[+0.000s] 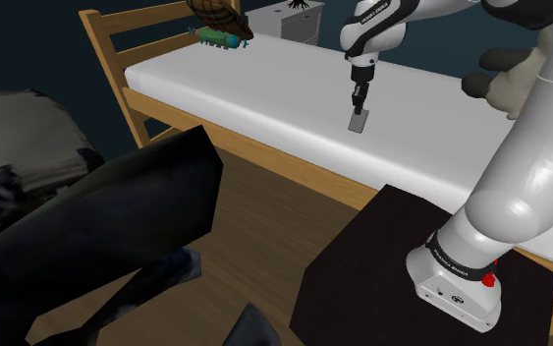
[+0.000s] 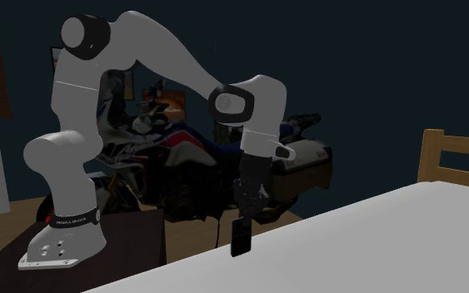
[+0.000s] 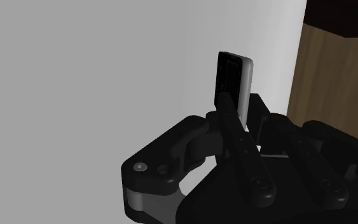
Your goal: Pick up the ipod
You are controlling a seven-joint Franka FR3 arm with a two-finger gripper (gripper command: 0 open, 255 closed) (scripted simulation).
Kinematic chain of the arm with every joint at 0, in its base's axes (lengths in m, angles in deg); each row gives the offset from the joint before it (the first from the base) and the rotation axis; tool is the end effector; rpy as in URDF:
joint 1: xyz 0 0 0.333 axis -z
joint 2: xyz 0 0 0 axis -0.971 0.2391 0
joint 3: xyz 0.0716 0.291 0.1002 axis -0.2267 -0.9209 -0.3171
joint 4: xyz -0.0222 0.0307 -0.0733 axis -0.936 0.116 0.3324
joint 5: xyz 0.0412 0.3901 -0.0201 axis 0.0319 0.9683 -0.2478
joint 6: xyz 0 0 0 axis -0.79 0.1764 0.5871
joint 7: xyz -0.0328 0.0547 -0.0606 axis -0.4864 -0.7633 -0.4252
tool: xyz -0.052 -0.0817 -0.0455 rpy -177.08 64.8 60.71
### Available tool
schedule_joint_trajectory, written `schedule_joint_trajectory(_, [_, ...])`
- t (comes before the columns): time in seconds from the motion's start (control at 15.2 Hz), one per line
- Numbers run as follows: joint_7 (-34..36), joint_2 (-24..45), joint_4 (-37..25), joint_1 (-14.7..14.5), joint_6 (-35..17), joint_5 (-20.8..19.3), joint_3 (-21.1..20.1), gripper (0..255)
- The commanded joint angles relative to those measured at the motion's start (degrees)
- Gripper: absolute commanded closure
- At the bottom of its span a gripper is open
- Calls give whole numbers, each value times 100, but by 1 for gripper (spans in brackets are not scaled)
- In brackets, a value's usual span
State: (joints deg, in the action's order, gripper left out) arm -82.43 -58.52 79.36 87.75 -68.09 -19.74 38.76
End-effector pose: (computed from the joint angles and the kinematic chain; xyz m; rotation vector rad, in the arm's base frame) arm 0.5010 -0.2842 0.3420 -3.0935 -0.4068 0.2983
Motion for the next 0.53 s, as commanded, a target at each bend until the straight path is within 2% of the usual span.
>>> schedule_joint_trajectory(0.0, [0, -31, -42, -2, 74, -9, 3, 255])
schedule_joint_trajectory(0.46, [11, -277, -294, -26, 563, -78, 19, 255])
